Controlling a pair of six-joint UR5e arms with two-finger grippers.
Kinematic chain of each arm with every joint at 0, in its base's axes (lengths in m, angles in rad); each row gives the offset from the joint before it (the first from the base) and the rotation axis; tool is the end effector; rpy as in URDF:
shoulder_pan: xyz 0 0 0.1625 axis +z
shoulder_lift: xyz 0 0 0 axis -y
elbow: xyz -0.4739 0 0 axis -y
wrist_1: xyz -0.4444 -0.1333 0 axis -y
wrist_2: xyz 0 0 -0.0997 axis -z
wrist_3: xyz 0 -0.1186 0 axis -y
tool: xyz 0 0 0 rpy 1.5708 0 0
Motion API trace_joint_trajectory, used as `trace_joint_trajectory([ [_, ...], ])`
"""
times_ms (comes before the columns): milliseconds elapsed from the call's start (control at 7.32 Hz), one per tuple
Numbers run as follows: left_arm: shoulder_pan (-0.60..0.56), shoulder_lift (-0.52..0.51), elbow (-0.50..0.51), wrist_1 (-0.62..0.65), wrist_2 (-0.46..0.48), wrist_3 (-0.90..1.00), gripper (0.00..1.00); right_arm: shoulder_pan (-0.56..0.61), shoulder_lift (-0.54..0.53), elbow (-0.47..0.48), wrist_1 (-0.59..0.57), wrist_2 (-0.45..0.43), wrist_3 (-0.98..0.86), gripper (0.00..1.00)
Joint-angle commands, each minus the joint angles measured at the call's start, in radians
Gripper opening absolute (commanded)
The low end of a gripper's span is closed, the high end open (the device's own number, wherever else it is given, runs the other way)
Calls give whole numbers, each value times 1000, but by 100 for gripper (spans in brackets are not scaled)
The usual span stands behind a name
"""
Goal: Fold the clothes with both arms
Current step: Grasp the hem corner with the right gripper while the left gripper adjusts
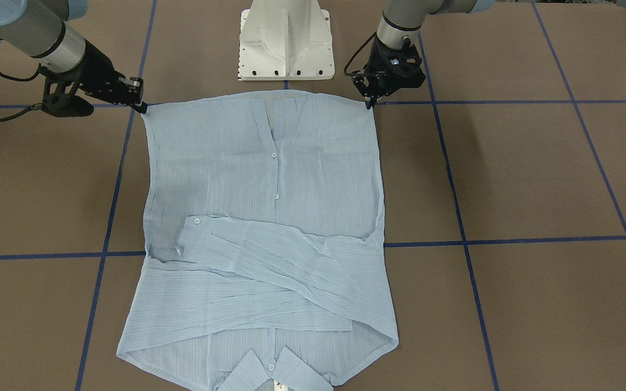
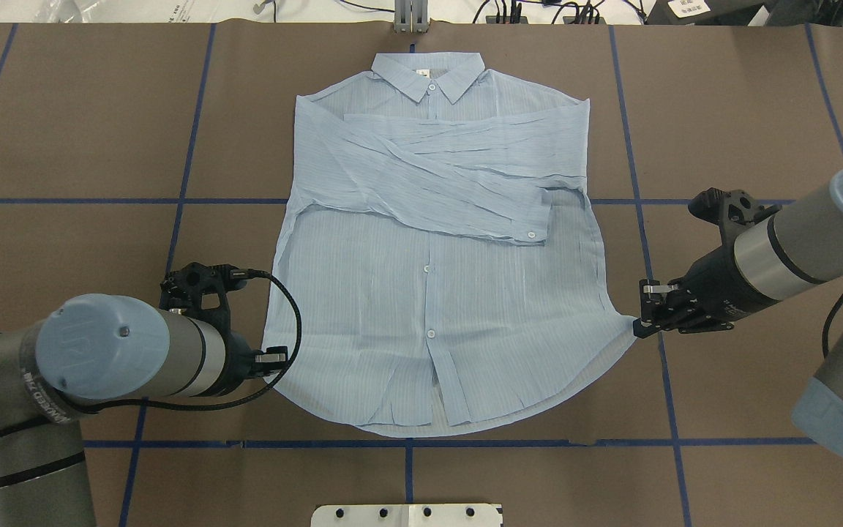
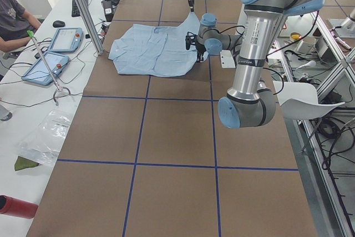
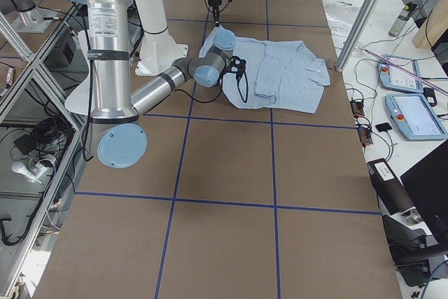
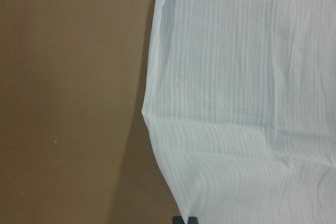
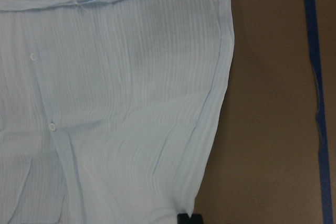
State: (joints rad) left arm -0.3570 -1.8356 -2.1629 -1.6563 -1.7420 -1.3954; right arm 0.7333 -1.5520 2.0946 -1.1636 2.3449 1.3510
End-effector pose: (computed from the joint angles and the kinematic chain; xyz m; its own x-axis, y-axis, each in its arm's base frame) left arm 0.4928 -0.3045 0.2720 0.5799 -0.0328 -0.8140 0.1158 0.9924 0.0426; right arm -0.3500 -0.3831 0.3751 0.4341 0.1813 0.8824 0.0394 0.9748 -0.2196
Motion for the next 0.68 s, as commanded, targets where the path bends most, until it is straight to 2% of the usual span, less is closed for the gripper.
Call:
trace_joint_trajectory([
  [0,1,4,-31,-6,-2,27,0,3,-22,1,60,21,0,0],
  [273,1,93,-89,-46,-33,201,0,59,-59,-25,163,95,-6,0],
  [547,1,94,-92,-78,-68,272,0,66,-68,-79,284,123,-9,0],
])
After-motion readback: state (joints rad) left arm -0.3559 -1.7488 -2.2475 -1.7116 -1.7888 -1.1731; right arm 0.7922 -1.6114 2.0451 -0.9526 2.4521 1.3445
